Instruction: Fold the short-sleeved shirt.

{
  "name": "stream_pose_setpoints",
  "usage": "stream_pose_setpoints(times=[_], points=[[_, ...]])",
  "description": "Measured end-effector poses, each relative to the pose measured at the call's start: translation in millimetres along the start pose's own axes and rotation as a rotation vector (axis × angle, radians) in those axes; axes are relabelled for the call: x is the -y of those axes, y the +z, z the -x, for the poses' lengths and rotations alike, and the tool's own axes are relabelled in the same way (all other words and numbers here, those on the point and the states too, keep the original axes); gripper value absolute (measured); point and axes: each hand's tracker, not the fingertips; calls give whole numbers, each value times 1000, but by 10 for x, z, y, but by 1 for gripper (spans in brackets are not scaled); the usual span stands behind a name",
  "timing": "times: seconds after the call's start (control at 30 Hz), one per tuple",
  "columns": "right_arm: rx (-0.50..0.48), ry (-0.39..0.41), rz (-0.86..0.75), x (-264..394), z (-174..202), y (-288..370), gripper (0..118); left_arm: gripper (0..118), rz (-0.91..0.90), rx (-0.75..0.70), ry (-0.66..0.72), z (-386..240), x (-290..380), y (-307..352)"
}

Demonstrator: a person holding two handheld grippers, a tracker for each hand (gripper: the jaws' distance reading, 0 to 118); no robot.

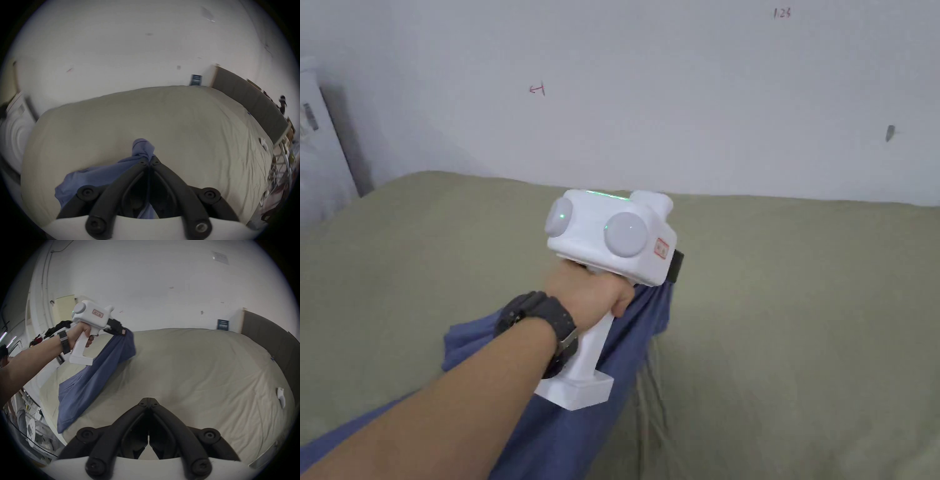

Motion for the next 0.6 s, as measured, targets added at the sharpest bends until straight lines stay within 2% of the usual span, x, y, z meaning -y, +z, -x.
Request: stream_pose_setpoints(times=[0.2,0.33,0.43,0.6], points=[[85,-46,-15,17,-409,276,2,0,-63,229,-160,-1429,-531,-353],[117,-70,-15,82,-562,410,2,0,-71,386,-298,-2256,-577,-423],[129,-83,-4,141,-632,445,2,0,-25,471,-380,-2650,-480,-588],[136,-98,15,221,-710,465,2,0,93,458,-396,-2882,-158,-1032]])
